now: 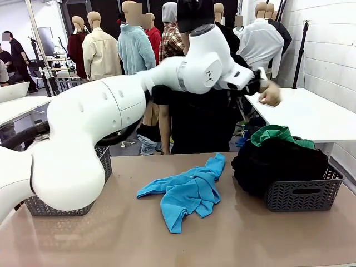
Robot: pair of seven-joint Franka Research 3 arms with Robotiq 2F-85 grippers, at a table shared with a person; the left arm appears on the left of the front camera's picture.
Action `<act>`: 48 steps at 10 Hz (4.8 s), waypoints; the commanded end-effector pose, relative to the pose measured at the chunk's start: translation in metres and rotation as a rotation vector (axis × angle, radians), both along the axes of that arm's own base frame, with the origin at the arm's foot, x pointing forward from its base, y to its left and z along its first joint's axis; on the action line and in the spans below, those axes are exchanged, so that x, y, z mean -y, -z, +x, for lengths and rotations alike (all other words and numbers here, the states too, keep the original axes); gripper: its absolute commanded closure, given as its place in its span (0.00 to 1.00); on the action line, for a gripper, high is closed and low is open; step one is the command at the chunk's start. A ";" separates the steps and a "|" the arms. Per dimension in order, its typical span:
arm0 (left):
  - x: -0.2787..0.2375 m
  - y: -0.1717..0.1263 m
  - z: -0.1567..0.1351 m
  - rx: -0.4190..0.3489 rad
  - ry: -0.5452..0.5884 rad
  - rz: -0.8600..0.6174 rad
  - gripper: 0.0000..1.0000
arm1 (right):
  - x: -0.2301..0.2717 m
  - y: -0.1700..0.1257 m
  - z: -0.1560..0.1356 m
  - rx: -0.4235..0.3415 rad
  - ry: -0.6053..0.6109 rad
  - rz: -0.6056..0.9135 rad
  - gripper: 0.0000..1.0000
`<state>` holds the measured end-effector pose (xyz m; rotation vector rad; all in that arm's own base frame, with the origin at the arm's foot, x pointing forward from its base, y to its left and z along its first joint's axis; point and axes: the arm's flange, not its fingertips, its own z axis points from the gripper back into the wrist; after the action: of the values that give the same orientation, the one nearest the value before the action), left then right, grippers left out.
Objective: Sort the tops and bottoms.
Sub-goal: Sort the clothes according to human instructions, then lift clothes from the center of the table with your right hand.
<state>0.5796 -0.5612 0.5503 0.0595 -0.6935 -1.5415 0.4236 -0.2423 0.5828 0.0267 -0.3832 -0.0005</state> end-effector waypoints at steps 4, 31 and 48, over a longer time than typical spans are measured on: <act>-0.142 -0.008 -0.060 0.160 -0.606 -0.084 0.00 | -0.001 0.001 -0.001 -0.007 -0.006 -0.011 0.00; -0.362 -0.128 0.039 -0.196 -1.467 -0.396 0.00 | 0.000 0.000 0.000 0.000 0.000 0.000 0.00; -0.754 0.015 -0.121 -0.593 -1.604 -0.026 0.00 | 0.000 0.000 0.000 0.000 0.000 0.000 0.00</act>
<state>0.4699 0.1956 0.5350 0.0209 -0.0255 0.1064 0.4234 -0.2433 0.5834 0.0262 -0.3844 -0.0023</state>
